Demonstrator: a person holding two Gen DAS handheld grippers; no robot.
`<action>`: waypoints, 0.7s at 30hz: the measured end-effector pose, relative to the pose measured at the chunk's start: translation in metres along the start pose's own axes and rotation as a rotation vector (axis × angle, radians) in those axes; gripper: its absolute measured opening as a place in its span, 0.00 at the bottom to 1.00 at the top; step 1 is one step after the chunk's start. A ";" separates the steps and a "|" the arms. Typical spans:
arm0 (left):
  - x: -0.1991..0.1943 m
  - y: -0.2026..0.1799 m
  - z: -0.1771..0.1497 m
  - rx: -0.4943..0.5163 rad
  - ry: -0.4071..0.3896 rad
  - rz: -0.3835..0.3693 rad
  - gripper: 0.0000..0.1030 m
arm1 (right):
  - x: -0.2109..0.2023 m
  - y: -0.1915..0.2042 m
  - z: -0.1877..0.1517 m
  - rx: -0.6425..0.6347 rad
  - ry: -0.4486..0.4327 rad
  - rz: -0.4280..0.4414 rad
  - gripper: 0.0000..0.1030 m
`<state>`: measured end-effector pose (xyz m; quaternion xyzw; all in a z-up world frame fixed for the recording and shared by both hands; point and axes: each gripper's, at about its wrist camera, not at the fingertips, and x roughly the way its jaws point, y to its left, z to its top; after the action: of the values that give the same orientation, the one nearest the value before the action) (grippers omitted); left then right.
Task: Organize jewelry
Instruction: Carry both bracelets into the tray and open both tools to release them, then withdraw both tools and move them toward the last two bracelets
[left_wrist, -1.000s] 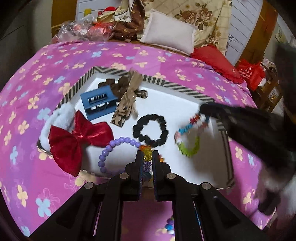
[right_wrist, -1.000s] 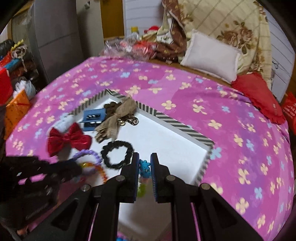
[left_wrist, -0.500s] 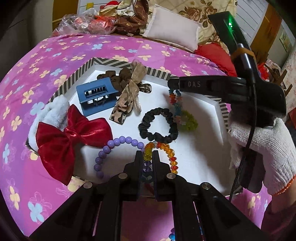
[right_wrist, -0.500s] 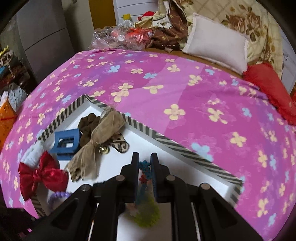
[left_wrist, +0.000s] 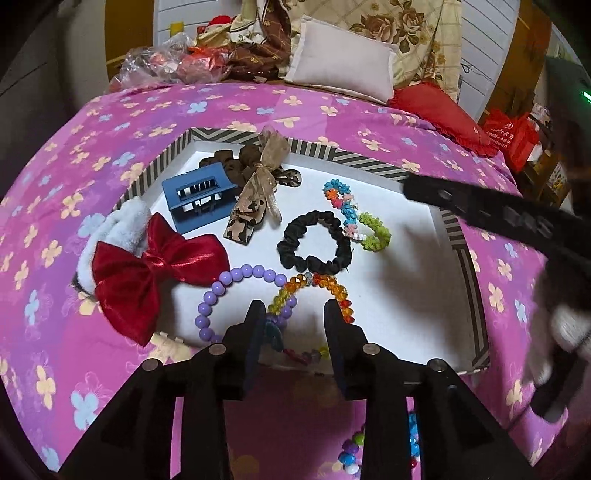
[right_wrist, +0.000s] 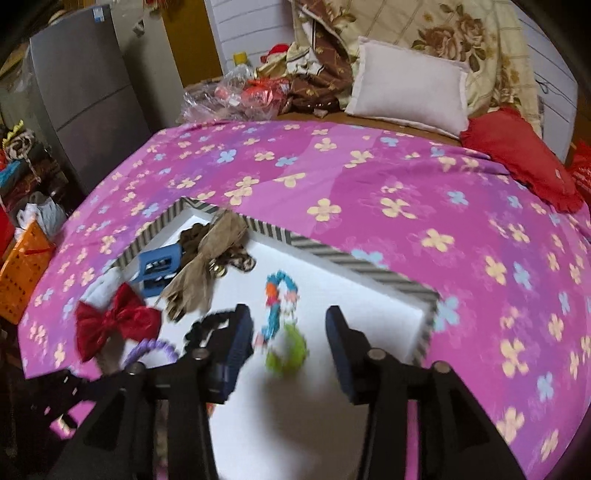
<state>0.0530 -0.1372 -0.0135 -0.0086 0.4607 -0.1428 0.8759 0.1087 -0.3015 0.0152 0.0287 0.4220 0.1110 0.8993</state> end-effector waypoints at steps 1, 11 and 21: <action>-0.002 -0.001 -0.002 0.004 -0.004 0.003 0.32 | -0.009 0.000 -0.006 0.001 -0.010 -0.002 0.50; -0.032 -0.006 -0.017 0.019 -0.066 0.047 0.32 | -0.068 0.009 -0.059 0.056 -0.123 -0.054 0.63; -0.065 -0.005 -0.038 0.006 -0.138 0.093 0.32 | -0.113 0.036 -0.094 0.035 -0.194 -0.111 0.67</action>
<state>-0.0132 -0.1209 0.0177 0.0055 0.3986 -0.1022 0.9114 -0.0394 -0.2951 0.0451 0.0317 0.3357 0.0502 0.9401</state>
